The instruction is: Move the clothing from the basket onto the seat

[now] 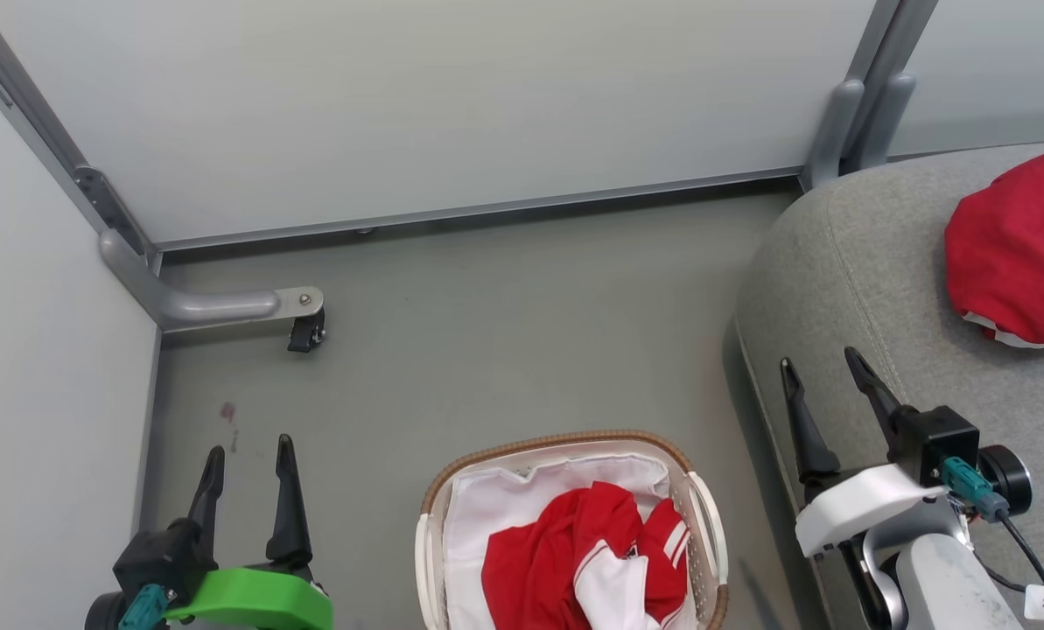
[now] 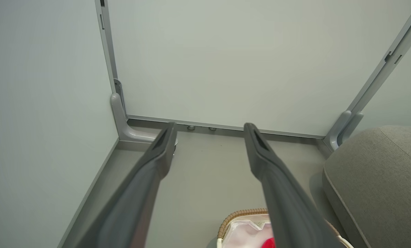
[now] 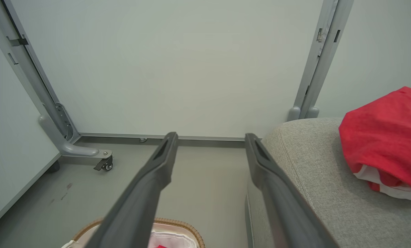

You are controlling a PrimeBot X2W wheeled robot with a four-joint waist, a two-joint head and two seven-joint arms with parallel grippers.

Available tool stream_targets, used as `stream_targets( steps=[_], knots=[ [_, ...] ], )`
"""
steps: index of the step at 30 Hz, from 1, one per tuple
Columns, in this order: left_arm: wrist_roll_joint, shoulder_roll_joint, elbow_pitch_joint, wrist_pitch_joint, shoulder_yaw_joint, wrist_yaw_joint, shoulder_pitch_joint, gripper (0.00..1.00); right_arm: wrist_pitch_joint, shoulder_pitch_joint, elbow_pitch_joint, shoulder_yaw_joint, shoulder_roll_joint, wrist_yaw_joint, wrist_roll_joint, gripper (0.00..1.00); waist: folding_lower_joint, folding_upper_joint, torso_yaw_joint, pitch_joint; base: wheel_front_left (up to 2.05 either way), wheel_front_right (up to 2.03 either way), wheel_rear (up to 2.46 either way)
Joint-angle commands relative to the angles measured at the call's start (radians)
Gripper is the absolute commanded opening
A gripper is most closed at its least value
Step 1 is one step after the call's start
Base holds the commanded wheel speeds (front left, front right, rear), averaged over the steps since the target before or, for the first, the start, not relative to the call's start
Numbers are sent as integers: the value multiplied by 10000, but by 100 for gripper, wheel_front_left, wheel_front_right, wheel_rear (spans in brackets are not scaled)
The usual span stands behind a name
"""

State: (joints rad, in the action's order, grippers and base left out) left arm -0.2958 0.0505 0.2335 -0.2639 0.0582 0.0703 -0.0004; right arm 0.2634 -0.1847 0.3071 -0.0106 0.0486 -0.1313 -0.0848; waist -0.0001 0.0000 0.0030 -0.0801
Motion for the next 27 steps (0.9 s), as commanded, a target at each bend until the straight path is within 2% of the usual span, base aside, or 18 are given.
stream_targets(
  steps=[1,27],
  knots=[
    [-25,4,8,-9,-13,-55,174,100,21,184,-38,-12,37,10,-62,100,1,0,-10,94,0,0,0],
    [75,3,296,-9,252,43,57,100,21,344,-66,-53,35,10,-290,100,1,0,-194,147,0,0,0]
  ],
)
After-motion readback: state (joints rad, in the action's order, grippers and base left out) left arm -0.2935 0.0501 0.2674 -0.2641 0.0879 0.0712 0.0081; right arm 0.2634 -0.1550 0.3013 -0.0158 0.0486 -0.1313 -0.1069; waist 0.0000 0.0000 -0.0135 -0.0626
